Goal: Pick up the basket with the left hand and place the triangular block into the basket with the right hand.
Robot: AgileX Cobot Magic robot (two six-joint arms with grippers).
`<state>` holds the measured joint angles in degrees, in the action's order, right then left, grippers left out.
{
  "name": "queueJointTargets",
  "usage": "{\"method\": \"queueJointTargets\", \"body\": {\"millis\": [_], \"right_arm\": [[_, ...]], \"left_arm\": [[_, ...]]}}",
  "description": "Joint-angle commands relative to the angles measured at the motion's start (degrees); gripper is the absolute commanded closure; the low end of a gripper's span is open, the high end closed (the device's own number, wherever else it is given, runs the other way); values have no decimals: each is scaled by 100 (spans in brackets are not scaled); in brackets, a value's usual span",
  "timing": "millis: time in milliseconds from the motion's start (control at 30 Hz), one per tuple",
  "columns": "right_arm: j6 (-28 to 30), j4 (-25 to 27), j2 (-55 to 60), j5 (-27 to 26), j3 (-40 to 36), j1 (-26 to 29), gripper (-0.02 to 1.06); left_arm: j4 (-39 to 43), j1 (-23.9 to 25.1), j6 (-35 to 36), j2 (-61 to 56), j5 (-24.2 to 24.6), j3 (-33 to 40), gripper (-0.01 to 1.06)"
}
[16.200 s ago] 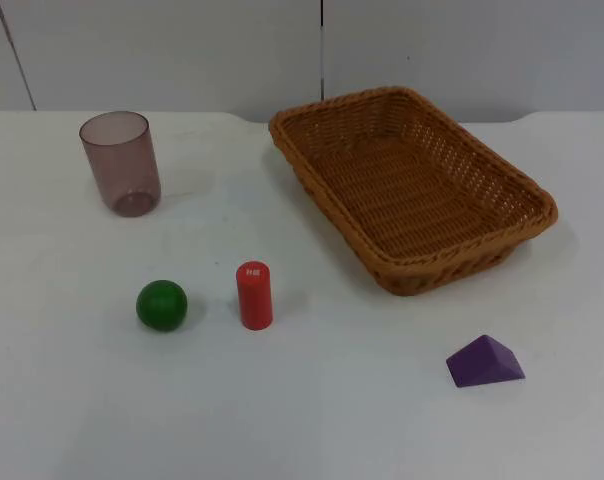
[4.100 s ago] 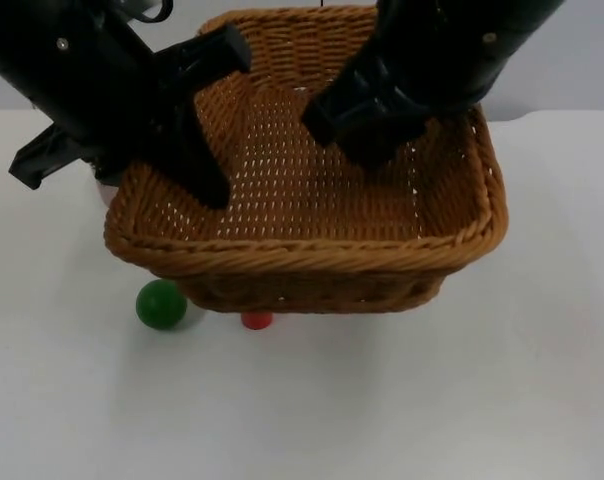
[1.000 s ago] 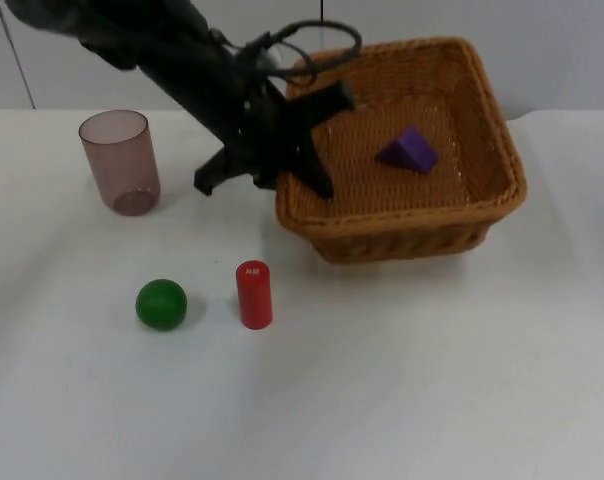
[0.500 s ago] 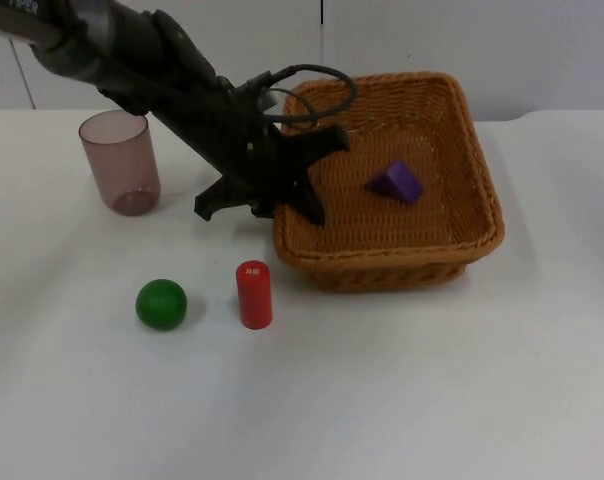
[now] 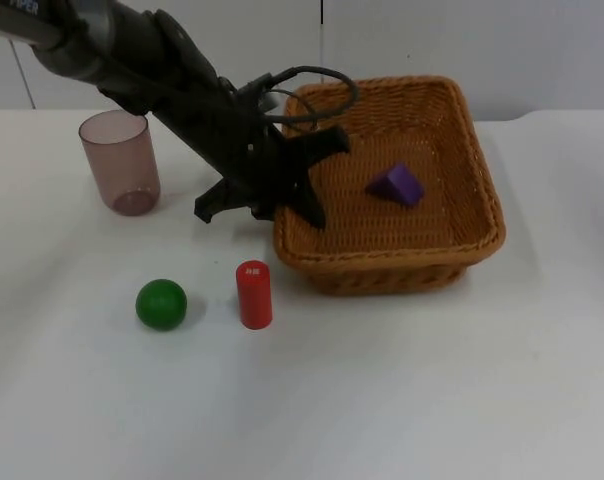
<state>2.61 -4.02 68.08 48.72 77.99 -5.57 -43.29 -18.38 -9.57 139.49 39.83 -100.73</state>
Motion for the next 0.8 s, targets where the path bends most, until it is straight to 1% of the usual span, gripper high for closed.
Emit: {"method": "queueJointTargets", "body": {"millis": [0,33,100,133,167,267,300,333,367,433,500,633,667,767], "right_arm": [[22,13,-79,-1,21,39,0],[20,13,-79,11,21,39,0],[20,13,-79,81,21,39,0],[20,13,-79,81,21,39,0],[20,13,-79,123,21,39,0],[132,13,-79,224,21,39,0],[132,13,-79,236,21,39,0],[132,13,-79,236,21,39,0],[156,13,-79,237,21,39,0],[156,13,-79,237,21,39,0],[155,13,-79,222,21,39,0],[155,13,-79,186,21,39,0],[155,13,-79,186,21,39,0],[155,13,-79,153,21,39,0]], "left_arm": [[34,-37,193,-74,38,-65,97],[82,-37,242,-74,38,-65,92],[92,-37,218,-74,52,-65,77],[92,-37,218,-74,52,-65,77],[92,-37,146,-74,52,-65,70],[81,-37,-118,-98,65,-65,36],[92,-46,-128,-125,77,-65,27],[92,-46,-128,-125,77,-65,27],[92,-46,-128,-171,77,-65,13],[161,-46,-128,-260,77,-65,1],[241,-46,-114,-323,77,-65,0],[897,-46,155,-609,165,-65,0],[897,-46,155,-609,165,-65,0],[1412,-46,235,-841,477,-65,0]]}}
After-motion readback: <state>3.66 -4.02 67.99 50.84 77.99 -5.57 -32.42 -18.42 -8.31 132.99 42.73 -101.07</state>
